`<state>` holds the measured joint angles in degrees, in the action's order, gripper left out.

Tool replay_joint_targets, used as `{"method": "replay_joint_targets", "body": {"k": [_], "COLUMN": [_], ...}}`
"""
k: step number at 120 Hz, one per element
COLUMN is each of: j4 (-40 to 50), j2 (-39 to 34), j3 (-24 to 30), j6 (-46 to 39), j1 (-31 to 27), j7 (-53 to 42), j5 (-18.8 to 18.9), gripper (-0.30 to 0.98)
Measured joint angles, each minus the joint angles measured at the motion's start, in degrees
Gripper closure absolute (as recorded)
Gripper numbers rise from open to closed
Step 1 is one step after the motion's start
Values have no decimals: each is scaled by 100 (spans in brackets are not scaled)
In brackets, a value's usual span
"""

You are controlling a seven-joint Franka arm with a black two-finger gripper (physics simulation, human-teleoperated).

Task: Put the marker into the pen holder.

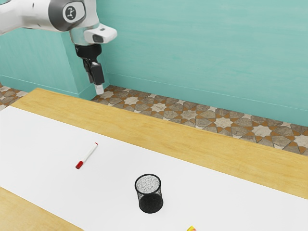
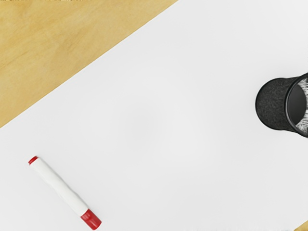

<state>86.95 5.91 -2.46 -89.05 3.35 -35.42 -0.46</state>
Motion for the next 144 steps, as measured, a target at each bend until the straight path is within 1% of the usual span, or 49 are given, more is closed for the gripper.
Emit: {"method": "replay_joint_targets", "body": {"k": [23,31,35,42,48,56,66,77,83,93,105,122,137,144], "j4": [3,103,306,918,1183,1313,1355,1301,1224,1143,1110,1060,957,1069], "j2": [-1,5,-8,-74,-68,-27,-5,308,503,864,1307,1702,2062,2122], "j3": [-3,-34,-46,-113,-208,-256,-269,-274,-278,-281,-309,-364,-363,-361], "j6": [5,-77,-226,-716,-1099,-1483,-1823,-2126,-2263,-2429,-2563,-2670,-2729,-2825], "j1": [-15,-106,-240,-496,-669,-800,-745,-759,-821,-927,-971,-1049,-1055,-1061], "j7": [-284,-272,-243,-191,-149,-97,-49,35,164,523,1085,1816,2351,2561], "j5": [8,5,-2,-23,-21,-19,-18,-31,-22,-27,-13,-7,-3,2], "gripper": [0,0,0,0,0,0,0,0,4,18,27,35,39,40]}}
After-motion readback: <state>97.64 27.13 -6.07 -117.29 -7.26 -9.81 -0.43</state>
